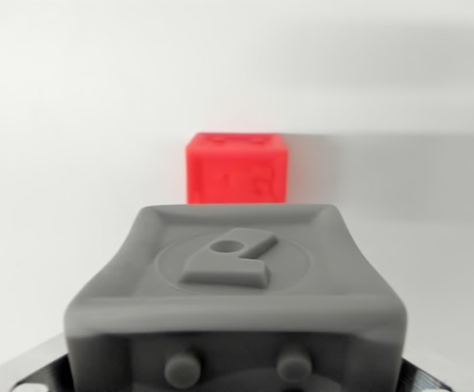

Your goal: Destack cube

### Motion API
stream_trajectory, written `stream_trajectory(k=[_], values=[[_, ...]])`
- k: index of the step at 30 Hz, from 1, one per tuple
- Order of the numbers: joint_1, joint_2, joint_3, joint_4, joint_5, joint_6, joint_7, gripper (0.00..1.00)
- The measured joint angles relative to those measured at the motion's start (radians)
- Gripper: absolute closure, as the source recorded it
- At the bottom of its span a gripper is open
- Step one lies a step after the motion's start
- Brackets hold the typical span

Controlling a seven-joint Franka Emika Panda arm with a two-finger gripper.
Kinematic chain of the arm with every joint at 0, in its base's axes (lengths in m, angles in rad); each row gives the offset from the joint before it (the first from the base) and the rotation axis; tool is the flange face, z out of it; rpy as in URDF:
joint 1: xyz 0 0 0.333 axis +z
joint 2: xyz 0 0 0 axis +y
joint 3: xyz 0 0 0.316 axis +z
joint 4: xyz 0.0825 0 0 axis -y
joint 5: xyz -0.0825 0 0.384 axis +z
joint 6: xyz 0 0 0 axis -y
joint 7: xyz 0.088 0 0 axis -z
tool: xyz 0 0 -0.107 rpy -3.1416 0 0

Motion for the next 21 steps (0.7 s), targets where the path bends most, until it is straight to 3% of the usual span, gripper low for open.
stream_trajectory(k=[4, 9, 21], values=[[-0.001, -0.032, 0.0, 0.005, -0.008, -0.031, 0.004, 1.0], [0.006, -0.008, 0.004, 0.012, -0.008, -0.026, -0.022, 1.0], [0.032, 0.05, 0.019, 0.029, 0.012, 0.012, -0.111, 1.0]])
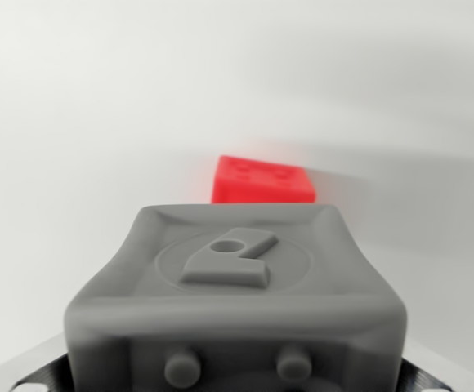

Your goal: Destack cube

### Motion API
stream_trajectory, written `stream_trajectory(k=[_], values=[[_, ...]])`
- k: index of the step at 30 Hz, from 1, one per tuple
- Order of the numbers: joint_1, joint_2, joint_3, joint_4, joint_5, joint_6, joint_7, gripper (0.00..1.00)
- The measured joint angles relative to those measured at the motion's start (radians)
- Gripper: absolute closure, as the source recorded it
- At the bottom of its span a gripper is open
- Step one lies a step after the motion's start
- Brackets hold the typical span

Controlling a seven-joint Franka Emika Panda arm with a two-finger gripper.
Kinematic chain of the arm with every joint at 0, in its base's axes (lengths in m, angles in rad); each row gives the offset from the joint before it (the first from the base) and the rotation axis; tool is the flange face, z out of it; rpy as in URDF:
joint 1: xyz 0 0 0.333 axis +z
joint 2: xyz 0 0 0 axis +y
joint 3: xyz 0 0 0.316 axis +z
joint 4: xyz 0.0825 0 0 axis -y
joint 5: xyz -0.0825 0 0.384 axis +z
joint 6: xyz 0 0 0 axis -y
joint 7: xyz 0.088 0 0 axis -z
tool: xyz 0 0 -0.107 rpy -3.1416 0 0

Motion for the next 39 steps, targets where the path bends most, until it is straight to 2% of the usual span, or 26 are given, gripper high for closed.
stream_trajectory(k=[11, 18, 29, 39], values=[[0.018, 0.057, 0.019, 0.021, 0.022, 0.035, -0.088, 1.0], [0.024, 0.093, 0.037, 0.035, 0.033, 0.056, -0.143, 1.0], [0.025, 0.151, 0.071, 0.062, 0.046, 0.085, -0.229, 1.0], [0.025, 0.202, 0.101, 0.089, 0.052, 0.11, -0.3, 1.0]])
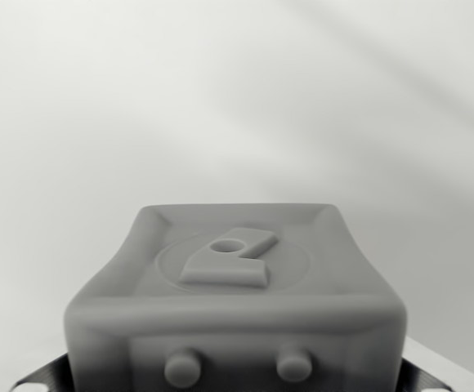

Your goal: Destack cube

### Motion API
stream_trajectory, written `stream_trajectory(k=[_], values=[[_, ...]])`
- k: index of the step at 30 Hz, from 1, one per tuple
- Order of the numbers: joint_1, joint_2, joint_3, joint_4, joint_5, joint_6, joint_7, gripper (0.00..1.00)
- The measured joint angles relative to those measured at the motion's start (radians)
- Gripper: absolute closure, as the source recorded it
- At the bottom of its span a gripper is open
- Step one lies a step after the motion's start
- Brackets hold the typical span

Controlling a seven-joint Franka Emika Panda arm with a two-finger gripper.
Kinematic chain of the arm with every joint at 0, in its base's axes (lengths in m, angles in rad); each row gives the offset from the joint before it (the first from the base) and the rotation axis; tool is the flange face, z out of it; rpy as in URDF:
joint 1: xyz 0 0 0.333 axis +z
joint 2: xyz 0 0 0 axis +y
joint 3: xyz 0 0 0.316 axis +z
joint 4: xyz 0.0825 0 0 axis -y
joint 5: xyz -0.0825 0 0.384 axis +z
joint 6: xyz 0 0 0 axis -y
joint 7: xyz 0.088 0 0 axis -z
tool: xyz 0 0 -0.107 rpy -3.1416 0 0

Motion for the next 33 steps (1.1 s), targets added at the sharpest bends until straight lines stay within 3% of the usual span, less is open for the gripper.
stream_trajectory(k=[8, 22, 33], values=[[0.0, 0.037, 0.021, 0.021, 0.001, 0.016, -0.048, 1.0], [-0.013, 0.154, 0.039, 0.038, 0.025, 0.115, -0.069, 1.0], [-0.028, 0.23, 0.057, 0.054, 0.031, 0.174, -0.074, 1.0]])
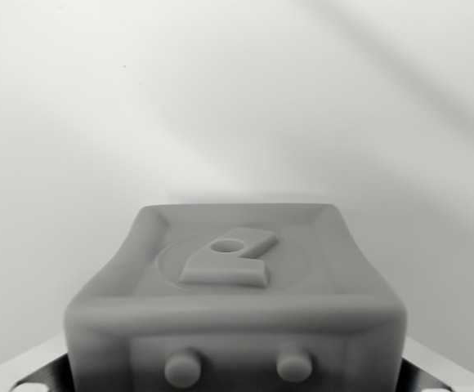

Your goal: Destack cube

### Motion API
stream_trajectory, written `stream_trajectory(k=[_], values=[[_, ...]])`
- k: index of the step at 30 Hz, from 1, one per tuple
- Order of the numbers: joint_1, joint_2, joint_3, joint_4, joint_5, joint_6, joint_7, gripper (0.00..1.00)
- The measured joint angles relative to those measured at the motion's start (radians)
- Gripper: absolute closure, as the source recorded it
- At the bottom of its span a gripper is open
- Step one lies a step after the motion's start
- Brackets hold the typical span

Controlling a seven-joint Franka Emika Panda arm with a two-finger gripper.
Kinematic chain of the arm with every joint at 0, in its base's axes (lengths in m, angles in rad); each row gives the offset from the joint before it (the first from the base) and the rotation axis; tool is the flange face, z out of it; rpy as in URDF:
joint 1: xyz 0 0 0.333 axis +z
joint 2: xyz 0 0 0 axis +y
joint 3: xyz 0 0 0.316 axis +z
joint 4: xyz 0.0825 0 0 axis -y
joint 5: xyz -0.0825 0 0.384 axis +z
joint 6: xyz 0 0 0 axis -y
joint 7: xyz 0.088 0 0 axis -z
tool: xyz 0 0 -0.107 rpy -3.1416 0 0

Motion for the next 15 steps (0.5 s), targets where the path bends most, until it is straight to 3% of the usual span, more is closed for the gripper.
stream_trajectory(k=[15], values=[[-0.014, 0.054, 0.014, 0.015, 0.0, 0.04, 0.0, 1.0]])
